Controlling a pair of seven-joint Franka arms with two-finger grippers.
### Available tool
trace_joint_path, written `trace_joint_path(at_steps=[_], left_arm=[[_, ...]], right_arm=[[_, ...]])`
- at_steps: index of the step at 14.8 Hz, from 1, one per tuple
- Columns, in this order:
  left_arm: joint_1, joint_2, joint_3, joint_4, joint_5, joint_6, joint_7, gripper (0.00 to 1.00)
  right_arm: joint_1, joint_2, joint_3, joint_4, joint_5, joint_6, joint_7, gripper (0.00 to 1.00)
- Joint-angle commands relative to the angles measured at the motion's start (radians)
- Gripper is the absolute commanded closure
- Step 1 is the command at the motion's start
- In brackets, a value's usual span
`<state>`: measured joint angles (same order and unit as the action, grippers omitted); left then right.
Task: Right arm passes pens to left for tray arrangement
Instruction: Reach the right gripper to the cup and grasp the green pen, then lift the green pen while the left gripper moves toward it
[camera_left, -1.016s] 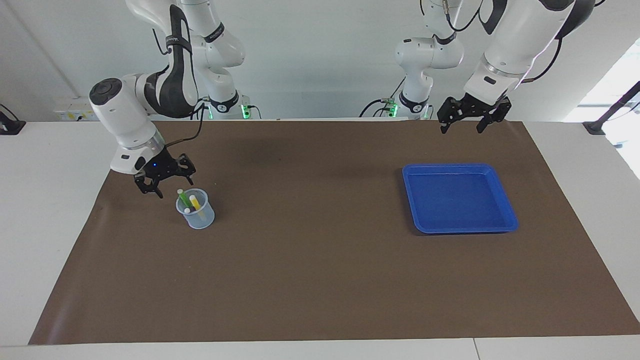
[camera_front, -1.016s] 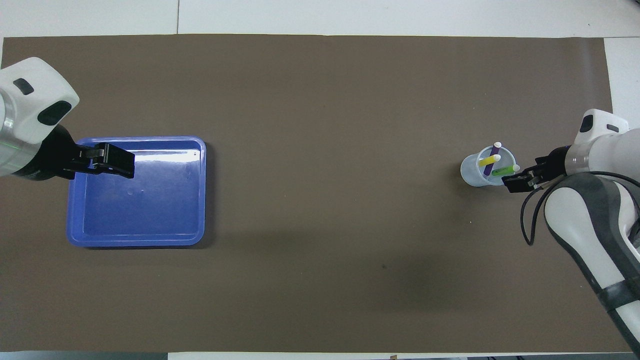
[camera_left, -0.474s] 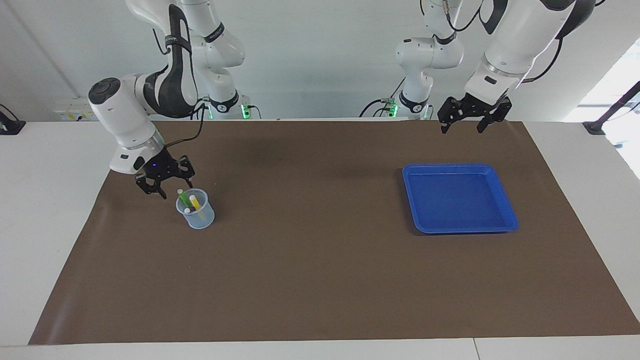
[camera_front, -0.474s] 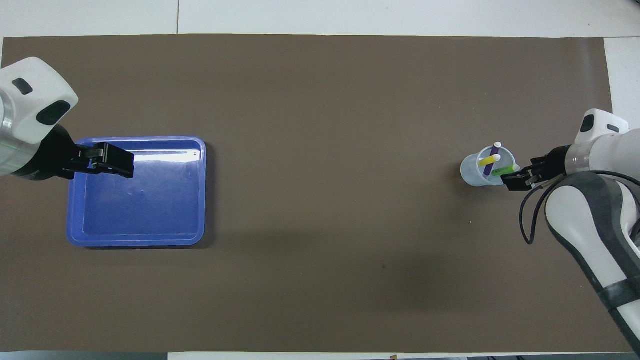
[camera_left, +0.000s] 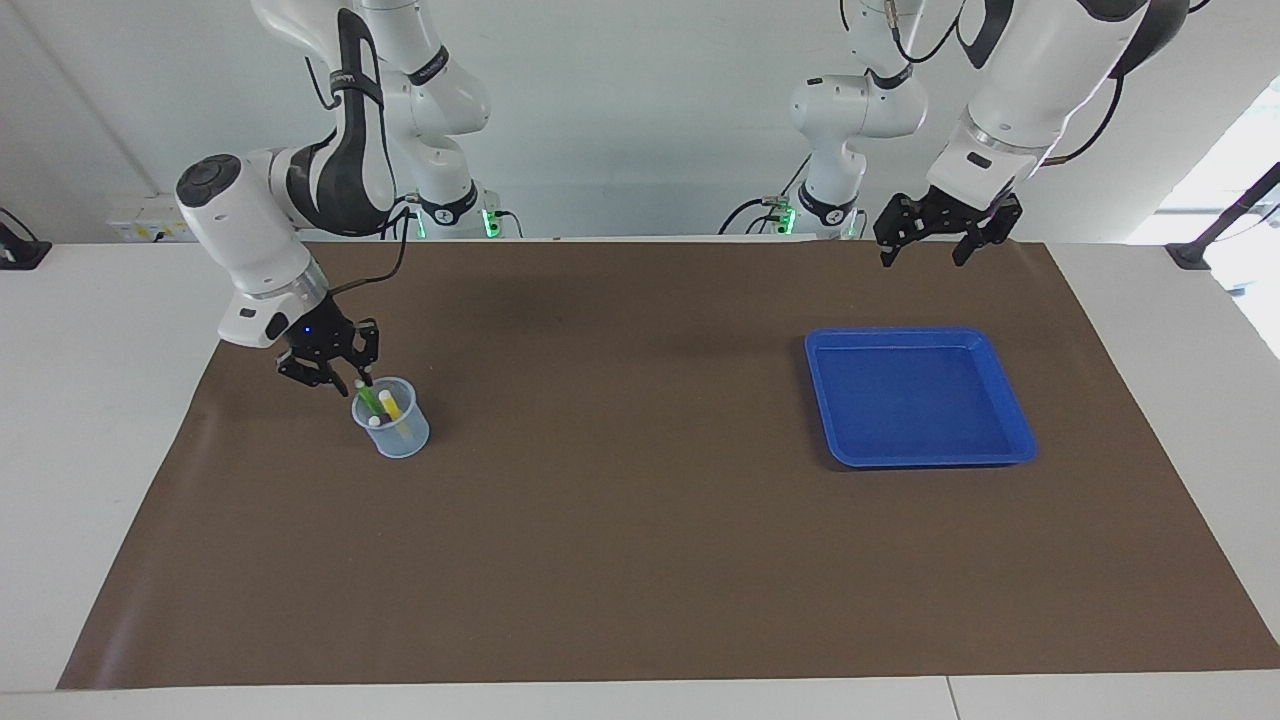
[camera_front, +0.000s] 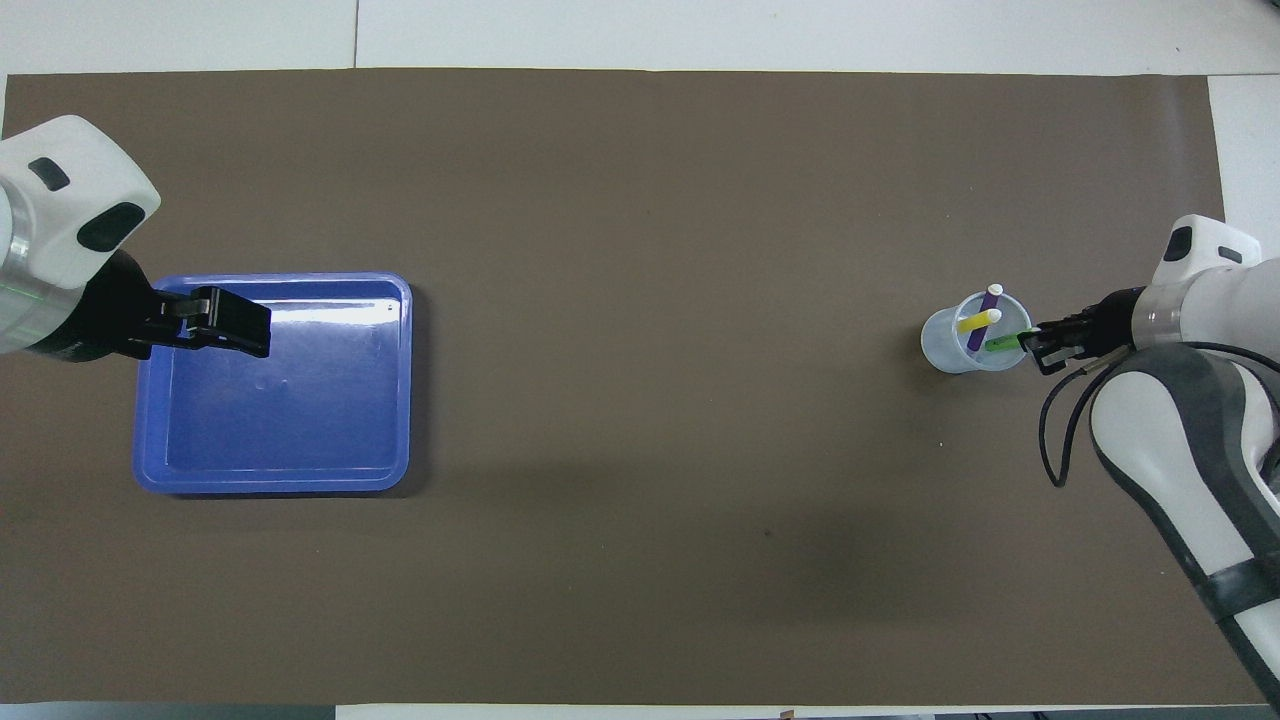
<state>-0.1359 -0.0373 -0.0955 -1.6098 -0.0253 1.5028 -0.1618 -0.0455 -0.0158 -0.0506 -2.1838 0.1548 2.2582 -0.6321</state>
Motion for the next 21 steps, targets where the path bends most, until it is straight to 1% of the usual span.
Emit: trace_joint_path(at_steps=[1, 5, 8, 12, 15, 17, 18, 19, 21], left_arm=[[-0.002, -0.029, 0.0, -0.033, -0.008, 0.0, 0.001, 0.0], [-0.002, -0.03, -0.001, -0.033, -0.008, -0.003, 0.002, 0.0], [-0.001, -0.029, 0.0, -0.032, -0.008, 0.0, 0.005, 0.0], [-0.001, -0.029, 0.002, -0.032, -0.008, -0.004, -0.002, 0.0], [-0.001, -0.029, 0.0, -0.032, -0.008, -0.001, -0.001, 0.0], [-0.001, -0.03, -0.001, -0.035, -0.008, -0.003, 0.002, 0.0], [-0.001, -0.03, -0.003, -0.035, -0.022, -0.007, -0.005, 0.0], [-0.001, -0.03, -0.001, -0.035, -0.066, -0.006, -0.048, 0.0], [0.001, -0.035, -0.001, -0.047, -0.146, 0.003, -0.184, 0.0]], right_arm=[[-0.004, -0.015, 0.002, -0.019, 0.037, 0.017, -0.024, 1.0], [-0.008, -0.015, 0.002, -0.004, 0.1, 0.009, -0.021, 1.0], [-0.007, -0.045, 0.002, 0.03, 0.106, -0.037, 0.009, 1.0], [-0.014, -0.134, 0.0, 0.042, 0.106, -0.132, 0.069, 1.0], [-0.016, -0.164, -0.002, 0.11, 0.104, -0.251, 0.116, 1.0], [-0.014, -0.164, 0.002, 0.175, 0.104, -0.322, 0.187, 1.0], [-0.013, -0.159, 0.003, 0.203, 0.104, -0.345, 0.231, 1.0], [-0.007, -0.153, 0.008, 0.223, 0.104, -0.359, 0.28, 1.0], [0.003, -0.15, 0.014, 0.234, 0.108, -0.364, 0.388, 1.0]])
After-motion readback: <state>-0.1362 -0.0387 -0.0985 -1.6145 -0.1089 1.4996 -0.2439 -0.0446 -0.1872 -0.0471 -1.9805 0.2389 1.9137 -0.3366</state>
